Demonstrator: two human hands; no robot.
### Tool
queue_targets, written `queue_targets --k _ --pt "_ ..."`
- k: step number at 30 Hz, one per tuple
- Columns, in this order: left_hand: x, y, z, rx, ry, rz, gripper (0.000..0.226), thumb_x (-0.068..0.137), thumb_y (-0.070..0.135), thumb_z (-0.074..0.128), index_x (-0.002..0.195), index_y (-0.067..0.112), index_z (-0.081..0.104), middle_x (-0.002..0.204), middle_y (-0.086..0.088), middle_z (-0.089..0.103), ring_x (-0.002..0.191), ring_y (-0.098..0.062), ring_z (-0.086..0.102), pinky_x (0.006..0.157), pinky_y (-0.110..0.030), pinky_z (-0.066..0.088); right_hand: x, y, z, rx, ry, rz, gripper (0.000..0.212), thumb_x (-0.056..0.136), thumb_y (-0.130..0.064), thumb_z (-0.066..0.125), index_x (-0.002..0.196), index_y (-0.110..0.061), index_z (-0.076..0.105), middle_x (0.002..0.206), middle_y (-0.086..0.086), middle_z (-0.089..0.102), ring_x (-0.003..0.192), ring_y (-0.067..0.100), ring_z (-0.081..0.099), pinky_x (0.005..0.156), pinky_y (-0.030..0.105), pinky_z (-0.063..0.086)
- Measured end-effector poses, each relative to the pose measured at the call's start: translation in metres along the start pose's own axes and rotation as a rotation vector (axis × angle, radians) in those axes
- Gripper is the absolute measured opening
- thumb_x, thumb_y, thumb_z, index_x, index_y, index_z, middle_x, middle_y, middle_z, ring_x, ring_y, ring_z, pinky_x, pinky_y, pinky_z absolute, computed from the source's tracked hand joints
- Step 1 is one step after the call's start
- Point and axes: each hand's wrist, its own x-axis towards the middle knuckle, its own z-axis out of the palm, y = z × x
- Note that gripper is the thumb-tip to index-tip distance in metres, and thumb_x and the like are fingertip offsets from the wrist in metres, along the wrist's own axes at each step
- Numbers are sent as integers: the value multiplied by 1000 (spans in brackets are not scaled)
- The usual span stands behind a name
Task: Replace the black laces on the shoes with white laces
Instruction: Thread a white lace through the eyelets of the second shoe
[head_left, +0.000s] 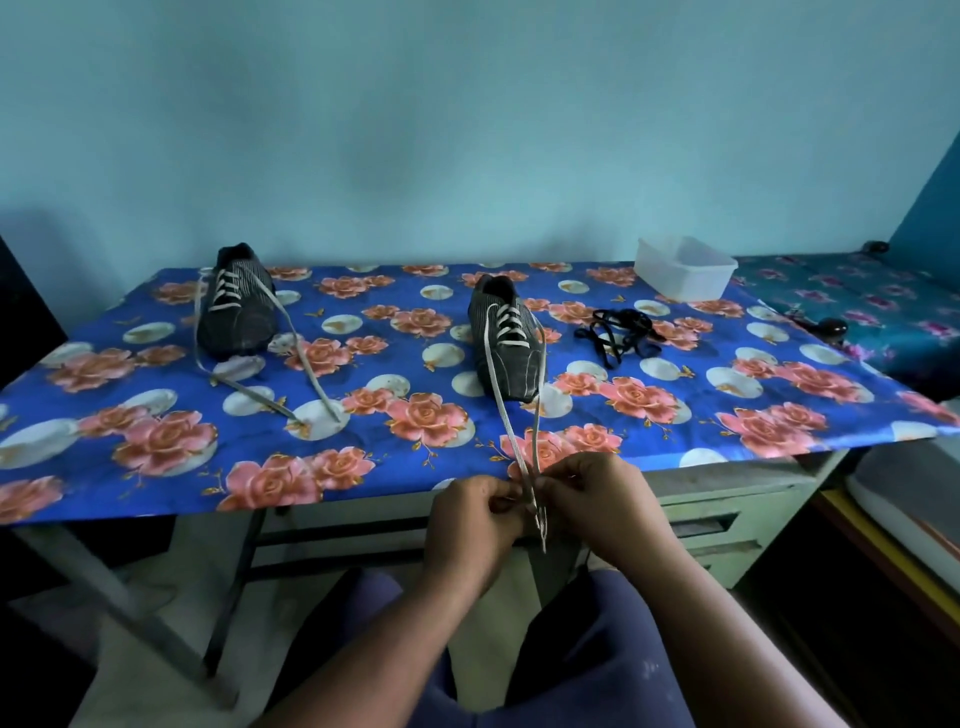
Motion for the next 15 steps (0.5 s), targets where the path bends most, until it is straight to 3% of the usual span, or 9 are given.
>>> queue_targets --k 3,6,10,12,15 --pt "5 3 -13 -28 0 -18 12 82 27 83 75 30 74 66 7 74 61 -5 69 68 -31 59 3 -16 -12 -172 101 -23 20 92 -42 68 85 -24 73 75 -3 67 78 20 64 62 29 39" --pt "8 16 -37 -88 1 -23 12 84 35 78 82 23 78 70 2 75 66 -15 71 78 -44 62 12 -42 -18 -172 155 -68 27 93 -43 66 81 -20 68 72 -2 65 74 24 61 58 31 38" --pt "24 23 -90 -87 57 21 10 83 37 73 81 29 78 74 -1 76 72 -27 75 77 -54 61 32 -88 -9 -135 130 -220 29 95 -42 65 79 -19 66 69 -1 63 68 22 59 56 33 43" --pt "33 22 -122 -66 121 29 9 90 31 74 82 26 75 74 -4 76 73 -31 74 75 -54 61 43 -112 7 -97 98 -274 34 95 -42 66 69 -22 58 65 -3 60 64 19 56 54 32 39" --pt "50 14 -174 14 241 -7 10 94 30 72 86 23 73 74 -1 76 73 -27 74 76 -53 61 62 -146 38 -48 12 -324 38 95 -41 68 64 -25 53 62 -5 57 58 12 53 53 30 35"
